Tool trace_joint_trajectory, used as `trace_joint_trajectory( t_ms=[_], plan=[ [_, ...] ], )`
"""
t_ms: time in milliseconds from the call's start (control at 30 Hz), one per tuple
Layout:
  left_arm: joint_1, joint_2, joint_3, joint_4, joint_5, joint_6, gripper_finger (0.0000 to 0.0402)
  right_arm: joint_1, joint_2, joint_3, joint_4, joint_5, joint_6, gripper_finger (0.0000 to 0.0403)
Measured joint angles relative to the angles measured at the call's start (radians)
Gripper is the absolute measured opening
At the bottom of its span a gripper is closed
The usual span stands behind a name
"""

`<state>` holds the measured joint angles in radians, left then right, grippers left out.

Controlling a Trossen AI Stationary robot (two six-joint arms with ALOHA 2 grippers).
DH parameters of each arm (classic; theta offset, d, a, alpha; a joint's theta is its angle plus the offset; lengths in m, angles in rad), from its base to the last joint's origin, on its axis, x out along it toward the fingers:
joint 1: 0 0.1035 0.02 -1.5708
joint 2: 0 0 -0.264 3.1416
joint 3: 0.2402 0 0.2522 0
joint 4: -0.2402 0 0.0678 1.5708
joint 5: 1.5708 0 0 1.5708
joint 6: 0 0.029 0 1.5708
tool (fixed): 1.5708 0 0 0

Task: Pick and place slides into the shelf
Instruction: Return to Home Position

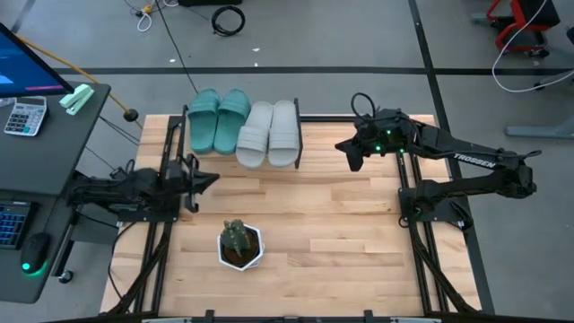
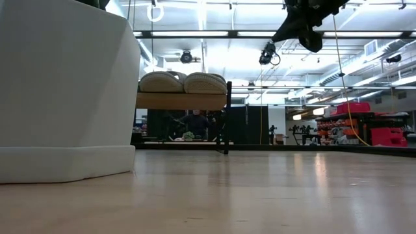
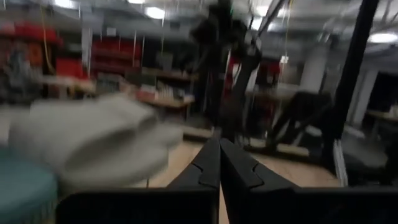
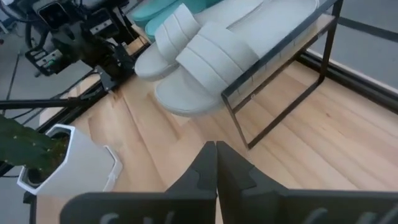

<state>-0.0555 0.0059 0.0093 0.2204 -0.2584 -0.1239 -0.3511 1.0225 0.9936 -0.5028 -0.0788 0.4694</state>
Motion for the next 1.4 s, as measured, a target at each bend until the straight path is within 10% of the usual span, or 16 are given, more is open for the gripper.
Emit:
trace_joint_trajectory(
  t_ms=[1067, 1400],
  plan=[
    [0.000, 0.000, 0.000, -0.168, -0.014, -0.052, 0.0008, 0.016, -0.007, -0.008, -0.082, 0.054, 0.031, 0.0000],
    [0.000, 0.000, -0.002, -0.143, -0.019, -0.048, 0.0043, 0.035, -0.254, -0.290, 0.076, 0.052, 0.036, 0.0000]
  ],
)
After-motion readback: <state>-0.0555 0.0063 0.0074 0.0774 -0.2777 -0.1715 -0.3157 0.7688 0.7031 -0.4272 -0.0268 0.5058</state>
